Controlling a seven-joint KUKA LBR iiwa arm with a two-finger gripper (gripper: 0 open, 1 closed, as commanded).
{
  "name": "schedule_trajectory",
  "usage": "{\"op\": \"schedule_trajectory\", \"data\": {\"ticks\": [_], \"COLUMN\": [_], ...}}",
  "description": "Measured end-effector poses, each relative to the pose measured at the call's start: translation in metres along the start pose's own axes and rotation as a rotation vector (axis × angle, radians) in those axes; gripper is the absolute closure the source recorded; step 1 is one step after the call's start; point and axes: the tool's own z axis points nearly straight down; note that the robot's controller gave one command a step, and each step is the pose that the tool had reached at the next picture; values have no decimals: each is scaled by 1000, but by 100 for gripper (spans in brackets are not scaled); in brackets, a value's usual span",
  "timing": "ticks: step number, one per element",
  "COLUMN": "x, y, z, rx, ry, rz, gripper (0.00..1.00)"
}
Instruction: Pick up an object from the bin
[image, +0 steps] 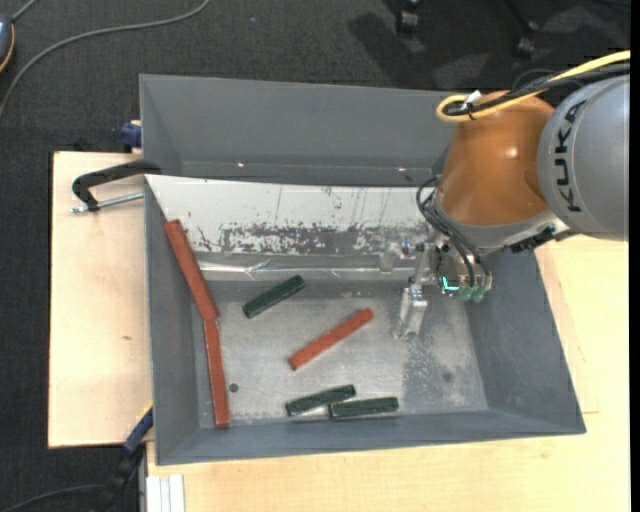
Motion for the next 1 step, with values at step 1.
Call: {"op": "schedule_trajectory", "data": {"ticks": [1], "x": [5], "y": [63], "z": [98], "rx": [-1], "ry": [-1], "rz": [-222], "gripper": [0]}}
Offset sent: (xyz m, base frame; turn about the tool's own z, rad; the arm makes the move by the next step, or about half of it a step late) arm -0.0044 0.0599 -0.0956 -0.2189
